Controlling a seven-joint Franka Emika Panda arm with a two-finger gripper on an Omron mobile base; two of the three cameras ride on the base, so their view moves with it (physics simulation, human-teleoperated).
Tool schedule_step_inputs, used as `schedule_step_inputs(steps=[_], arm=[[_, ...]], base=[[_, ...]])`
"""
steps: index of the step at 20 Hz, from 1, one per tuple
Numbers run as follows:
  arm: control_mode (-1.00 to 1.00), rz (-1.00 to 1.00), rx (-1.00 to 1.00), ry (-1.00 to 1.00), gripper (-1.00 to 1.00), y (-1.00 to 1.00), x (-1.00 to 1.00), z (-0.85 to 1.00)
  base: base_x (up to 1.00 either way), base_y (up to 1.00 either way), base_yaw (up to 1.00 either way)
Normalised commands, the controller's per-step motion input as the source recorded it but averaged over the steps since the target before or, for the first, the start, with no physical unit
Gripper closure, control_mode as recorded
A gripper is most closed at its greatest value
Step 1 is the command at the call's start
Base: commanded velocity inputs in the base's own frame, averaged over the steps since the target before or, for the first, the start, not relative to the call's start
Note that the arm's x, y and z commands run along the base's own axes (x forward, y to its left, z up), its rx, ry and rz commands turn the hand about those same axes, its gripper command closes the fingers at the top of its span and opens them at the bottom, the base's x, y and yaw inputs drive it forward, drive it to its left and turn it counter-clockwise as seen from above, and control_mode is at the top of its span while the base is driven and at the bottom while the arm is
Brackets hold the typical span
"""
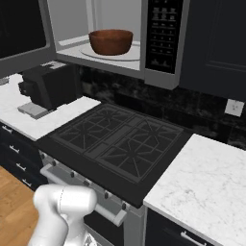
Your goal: Pick the onion from the sink and place it in the bowl. Then pick the bowl and place it in the microwave. Then close the microwave door and press the start button.
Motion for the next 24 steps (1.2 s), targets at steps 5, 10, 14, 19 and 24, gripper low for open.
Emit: schedule_step_inputs(steps=[5,10,14,19,24], arm=[[-1.00,-0.04,0.00,-0.20,-1.00,0.82,-0.64,-0.16],[-1.00,-0.12,0.00,-0.11,-1.00,0.97,0.08,-0.39],[-1.00,-0.14,0.00,-0.08,-1.00,1.00,0.46,-0.46],[-1.00,-0.11,0.00,-0.09,-1.00,1.00,0.25,-0.36],[-1.00,-0.04,0.03,0.00,-1.00,0.90,0.25,-0.18]], base=[[0.00,0.00,0.00],[0.00,0.00,0.00],[0.00,0.00,0.00],[0.00,0.00,0.00],[0.00,0.00,0.00]])
